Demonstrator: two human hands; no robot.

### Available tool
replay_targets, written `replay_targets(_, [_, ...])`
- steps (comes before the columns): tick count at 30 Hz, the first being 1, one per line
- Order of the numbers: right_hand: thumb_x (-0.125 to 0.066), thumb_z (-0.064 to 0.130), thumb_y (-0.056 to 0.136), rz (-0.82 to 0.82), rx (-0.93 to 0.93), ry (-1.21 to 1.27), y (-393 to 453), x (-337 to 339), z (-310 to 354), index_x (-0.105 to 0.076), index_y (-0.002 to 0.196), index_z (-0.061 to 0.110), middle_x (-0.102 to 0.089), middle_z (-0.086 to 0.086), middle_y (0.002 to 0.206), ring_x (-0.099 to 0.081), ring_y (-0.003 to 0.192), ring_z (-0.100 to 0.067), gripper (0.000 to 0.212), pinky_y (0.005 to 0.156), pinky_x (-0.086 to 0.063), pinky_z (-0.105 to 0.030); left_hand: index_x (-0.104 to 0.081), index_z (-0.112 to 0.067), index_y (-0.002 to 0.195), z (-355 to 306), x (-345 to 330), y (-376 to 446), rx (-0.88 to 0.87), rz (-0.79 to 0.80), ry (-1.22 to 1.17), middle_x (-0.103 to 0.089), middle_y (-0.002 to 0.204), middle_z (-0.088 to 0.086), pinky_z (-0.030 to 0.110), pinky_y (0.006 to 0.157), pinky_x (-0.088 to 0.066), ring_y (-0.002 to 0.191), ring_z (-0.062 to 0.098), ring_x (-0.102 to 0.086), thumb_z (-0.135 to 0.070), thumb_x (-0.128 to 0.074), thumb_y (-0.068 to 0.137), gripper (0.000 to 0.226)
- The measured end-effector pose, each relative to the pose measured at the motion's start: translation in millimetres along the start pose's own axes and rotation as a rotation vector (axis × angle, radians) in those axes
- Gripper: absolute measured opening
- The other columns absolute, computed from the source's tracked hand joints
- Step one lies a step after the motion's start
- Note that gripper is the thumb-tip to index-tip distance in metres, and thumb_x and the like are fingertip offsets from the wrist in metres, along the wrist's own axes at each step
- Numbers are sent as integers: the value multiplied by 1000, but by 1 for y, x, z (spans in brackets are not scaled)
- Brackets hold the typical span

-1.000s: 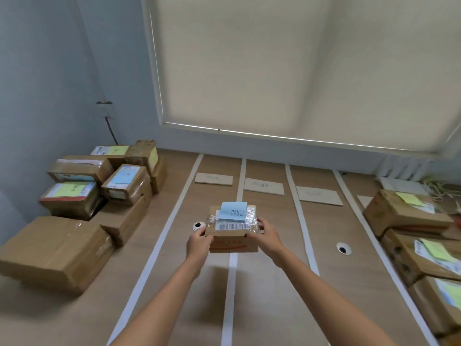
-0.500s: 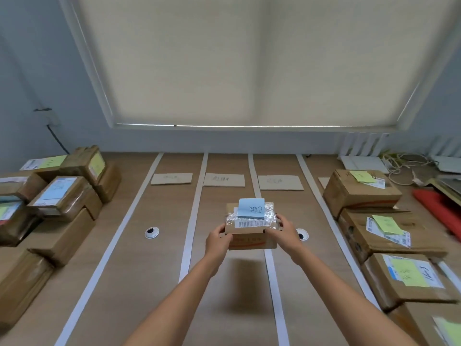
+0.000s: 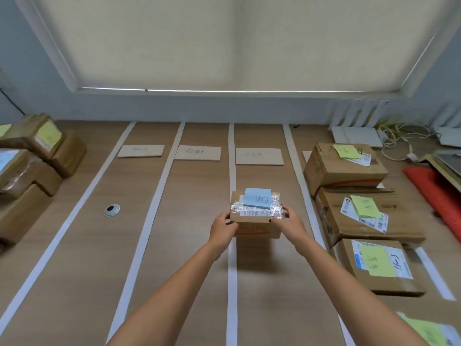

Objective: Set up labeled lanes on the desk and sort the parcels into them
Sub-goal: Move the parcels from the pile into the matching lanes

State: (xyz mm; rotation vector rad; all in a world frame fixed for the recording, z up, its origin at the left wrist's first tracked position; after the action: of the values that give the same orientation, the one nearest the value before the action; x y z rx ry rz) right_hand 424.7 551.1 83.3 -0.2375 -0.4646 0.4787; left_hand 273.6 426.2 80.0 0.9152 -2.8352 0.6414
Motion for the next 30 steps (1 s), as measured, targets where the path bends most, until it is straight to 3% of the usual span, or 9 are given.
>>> replay_targets(2, [-64,14,84,22,-2,-7,14,9,-7,-42,137,14,-52,-8,128,-52,99,-15,58,58,-40,-14,-51,-12,129,0,-13,9,19,-11,13,-56,124,5,24,83,-48,108,20,-56,-2,-47,86,45])
replay_targets(7, [-63,14,84,62,-34,9,43,18,-23,-42,138,14,-50,-9,130,-54,107,-20,57,76,-49,-28,-54,-18,128,-3,-34,26,45,-36,34,-52,129,3,18,79,-40,106,13,-52,-6,-48,88,42])
replay_targets(10, [-63,14,84,61,-45,33,61,20,-27,-42,137,15,-50,-7,129,-53,104,-18,56,80,-50,-29,-54,-19,130,-7,-41,46,45,-15,50,-52,131,2,20,83,-39,108,14,-52,-6,-46,88,45])
replay_targets(13, [-62,14,84,38,-28,41,89,23,-23,-44,136,17,-52,-6,126,-52,97,-14,55,75,-50,-25,-54,-19,129,-13,-48,70,49,-16,43,-57,124,-1,9,70,-39,95,7,-52,-2,-47,86,47])
replay_targets(16, [-61,15,84,49,-16,37,122,21,-18,-45,136,18,-54,-5,125,-55,106,-18,55,88,-49,-32,-53,-22,130,-18,-51,101,75,-5,37,-59,116,-6,5,62,-38,88,0,-52,-5,-48,86,47])
replay_targets(22, [-60,14,84,44,19,30,185,6,-13,-52,129,22,-60,10,101,-56,87,-8,46,74,-43,-19,-52,-18,132,-23,-54,169,93,-8,12,-61,124,4,21,84,-42,110,16,-54,-3,-45,85,49])
replay_targets(25, [-60,17,84,11,67,27,212,-1,-9,-51,130,22,-52,25,86,-53,81,0,47,68,-39,-12,-52,-20,132,-31,-53,199,51,-13,15,-60,124,1,15,76,-42,110,15,-54,-1,-45,82,54])
replay_targets(28, [-61,19,84,2,79,43,235,-10,-3,-44,137,18,-51,15,97,-51,87,-4,55,78,-39,-19,-49,-20,135,-36,-47,224,35,-37,1,-59,127,0,9,67,-40,108,13,-53,0,-45,81,57])
replay_targets(30, [-61,20,84,5,85,47,247,-16,0,-42,138,16,-50,10,105,-51,93,-7,57,81,-39,-21,-51,-20,133,-37,-43,237,22,-52,4,-60,126,3,6,60,-40,95,9,-53,-1,-45,82,55])
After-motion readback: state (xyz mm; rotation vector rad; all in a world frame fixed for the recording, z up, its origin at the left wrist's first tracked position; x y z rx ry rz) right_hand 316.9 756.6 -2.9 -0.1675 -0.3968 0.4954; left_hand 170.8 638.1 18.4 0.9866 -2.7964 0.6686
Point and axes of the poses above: each hand's wrist, its own y-axis towards the middle knuckle, its own x-axis out of the back of the hand, z = x × y, the point moved 4 cm from there along y, towards the middle knuckle
